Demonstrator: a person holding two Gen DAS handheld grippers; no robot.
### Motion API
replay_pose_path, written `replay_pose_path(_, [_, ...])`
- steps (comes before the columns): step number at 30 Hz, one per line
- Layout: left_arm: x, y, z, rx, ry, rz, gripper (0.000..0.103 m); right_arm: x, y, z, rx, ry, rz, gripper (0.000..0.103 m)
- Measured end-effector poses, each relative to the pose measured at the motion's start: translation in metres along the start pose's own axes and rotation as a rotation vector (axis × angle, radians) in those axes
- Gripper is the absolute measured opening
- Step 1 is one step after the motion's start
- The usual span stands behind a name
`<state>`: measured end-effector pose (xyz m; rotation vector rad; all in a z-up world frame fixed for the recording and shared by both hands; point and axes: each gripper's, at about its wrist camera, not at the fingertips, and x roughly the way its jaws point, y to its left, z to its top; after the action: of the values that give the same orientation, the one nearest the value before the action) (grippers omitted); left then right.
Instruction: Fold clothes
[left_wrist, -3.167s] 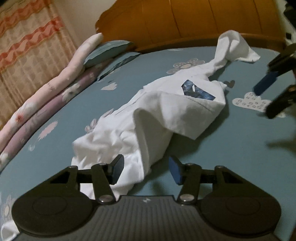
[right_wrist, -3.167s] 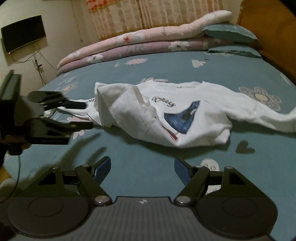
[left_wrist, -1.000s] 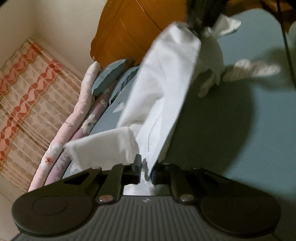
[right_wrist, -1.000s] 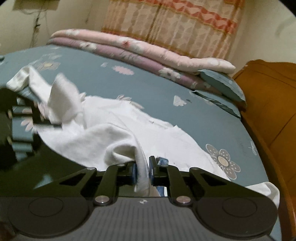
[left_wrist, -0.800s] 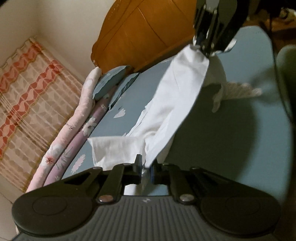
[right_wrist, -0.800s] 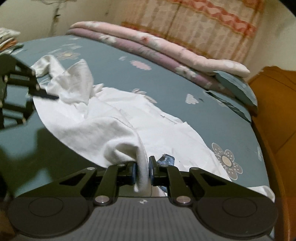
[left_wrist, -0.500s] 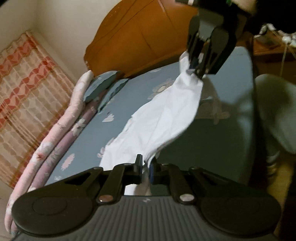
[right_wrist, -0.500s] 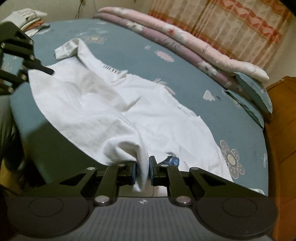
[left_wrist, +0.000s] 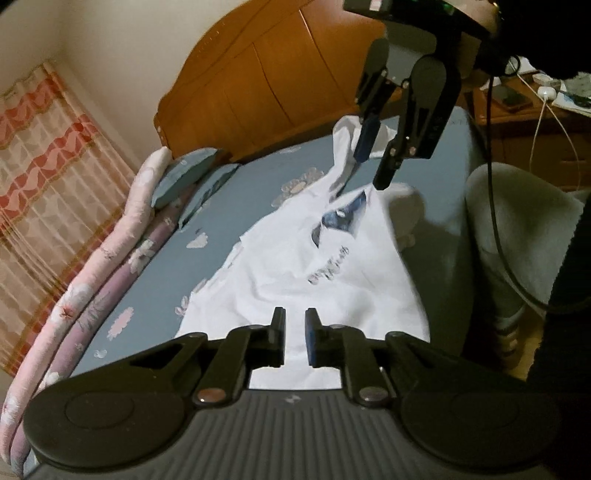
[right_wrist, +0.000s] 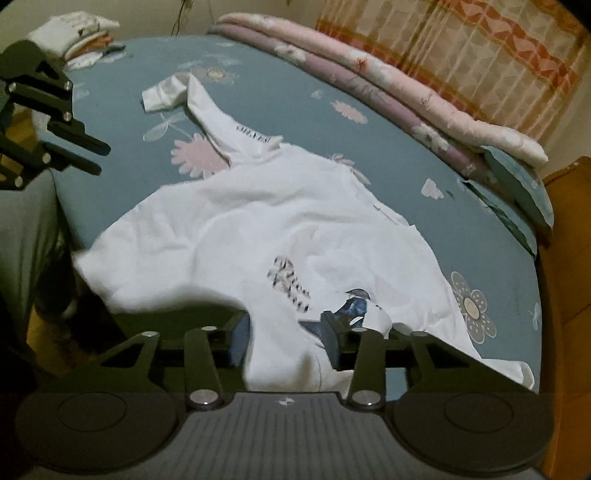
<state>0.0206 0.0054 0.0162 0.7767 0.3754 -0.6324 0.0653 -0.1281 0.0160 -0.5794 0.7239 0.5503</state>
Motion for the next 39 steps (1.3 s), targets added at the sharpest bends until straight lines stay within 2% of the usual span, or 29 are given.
replay_pose_path(2, [-0.001, -0.001, 0.001, -0.006, -0.006, -0.002, 0.014, -0.009, -0.004, -0.003, 0.041, -0.024, -0.013, 0.053])
replay_pose_path(7, [0.015, -0.008, 0.008, -0.050, 0.012, -0.053, 0.016, -0.019, -0.034, -0.023, 0.298, -0.096, -0.048, 0.066])
replay_pose_path(11, [0.040, -0.024, 0.020, -0.074, 0.026, -0.115, 0.054, -0.022, -0.050, -0.054, 0.515, -0.140, -0.097, 0.072])
replay_pose_path(14, [0.058, -0.040, 0.035, -0.051, 0.019, -0.157, 0.057, -0.023, -0.049, -0.086, 0.666, -0.157, -0.131, 0.082])
replay_pose_path(17, [0.075, -0.061, 0.048, 0.008, 0.024, -0.184, 0.063, -0.017, -0.046, -0.121, 0.812, -0.156, -0.096, 0.083])
replay_pose_path(19, [0.086, -0.079, 0.055, 0.077, 0.028, -0.187, 0.064, -0.009, -0.043, -0.140, 0.873, -0.127, -0.079, 0.084])
replay_pose_path(23, [0.109, -0.115, 0.063, 0.234, 0.032, -0.135, 0.064, 0.004, -0.039, -0.164, 0.929, -0.100, -0.052, 0.084])
replay_pose_path(27, [0.133, -0.145, 0.063, 0.403, 0.035, -0.082, 0.064, 0.006, -0.047, -0.186, 1.010, -0.127, 0.003, 0.088])
replay_pose_path(32, [0.155, -0.161, 0.070, 0.524, -0.003, 0.022, 0.065, 0.010, -0.058, -0.206, 1.083, -0.162, 0.061, 0.090])
replay_pose_path(34, [0.160, -0.158, 0.076, 0.508, -0.022, 0.060, 0.056, 0.015, -0.063, -0.210, 1.113, -0.180, 0.097, 0.091])
replay_pose_path(35, [0.162, -0.153, 0.080, 0.463, -0.023, 0.065, 0.045, 0.017, -0.064, -0.212, 1.123, -0.187, 0.113, 0.091])
replay_pose_path(36, [0.162, -0.144, 0.084, 0.405, -0.018, 0.067, 0.042, 0.020, -0.066, -0.214, 1.131, -0.193, 0.130, 0.091])
replay_pose_path(39, [0.166, -0.113, 0.088, 0.229, 0.011, 0.095, 0.042, 0.028, -0.068, -0.218, 1.157, -0.210, 0.186, 0.094])
